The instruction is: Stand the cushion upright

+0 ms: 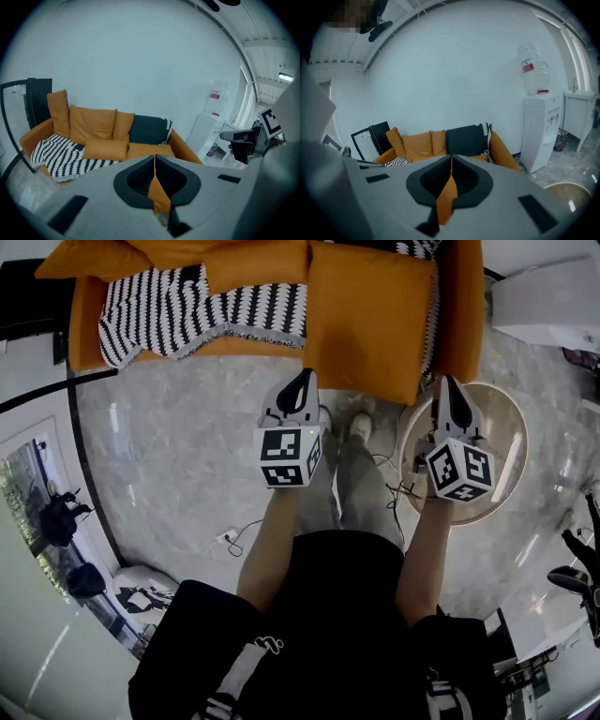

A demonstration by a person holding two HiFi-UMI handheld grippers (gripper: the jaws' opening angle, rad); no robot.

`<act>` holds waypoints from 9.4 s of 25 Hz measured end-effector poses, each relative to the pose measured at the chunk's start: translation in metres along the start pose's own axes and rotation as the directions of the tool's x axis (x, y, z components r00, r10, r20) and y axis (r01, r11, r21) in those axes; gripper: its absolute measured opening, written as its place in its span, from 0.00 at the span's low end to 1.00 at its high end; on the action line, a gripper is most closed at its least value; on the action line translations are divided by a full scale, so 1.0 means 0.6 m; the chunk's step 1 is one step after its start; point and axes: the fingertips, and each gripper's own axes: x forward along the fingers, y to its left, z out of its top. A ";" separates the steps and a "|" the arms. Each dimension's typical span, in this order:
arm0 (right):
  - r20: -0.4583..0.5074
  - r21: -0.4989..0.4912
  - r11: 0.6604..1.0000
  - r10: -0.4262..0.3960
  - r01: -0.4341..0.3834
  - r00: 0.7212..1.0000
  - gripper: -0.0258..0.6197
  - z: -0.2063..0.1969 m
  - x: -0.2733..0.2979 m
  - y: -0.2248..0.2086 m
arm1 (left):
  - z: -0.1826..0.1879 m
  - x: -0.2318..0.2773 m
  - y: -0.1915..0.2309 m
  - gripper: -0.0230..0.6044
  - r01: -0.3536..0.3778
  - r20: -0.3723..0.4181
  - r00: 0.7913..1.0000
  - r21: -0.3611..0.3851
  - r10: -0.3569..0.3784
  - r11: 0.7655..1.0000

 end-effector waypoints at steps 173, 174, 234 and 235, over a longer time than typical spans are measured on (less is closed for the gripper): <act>0.081 -0.372 0.916 -0.132 0.152 0.988 0.06 0.391 0.637 -0.282 | 0.534 0.613 0.193 0.06 -0.093 0.129 0.990 0.331 0.052 0.939; 0.084 -0.363 0.918 -0.135 0.156 0.987 0.06 0.398 0.651 -0.285 | 0.545 0.626 0.197 0.06 -0.092 0.128 0.990 0.338 0.051 0.937; 0.339 -0.241 0.958 0.236 -0.158 0.911 0.06 0.333 -0.168 0.065 | 0.354 -0.181 -0.225 0.06 0.027 0.505 0.857 0.153 -0.102 0.988; 0.341 -0.240 0.958 0.236 -0.159 0.910 0.06 0.338 -0.168 0.066 | 0.357 -0.184 -0.227 0.06 0.023 0.507 0.856 0.154 -0.099 0.988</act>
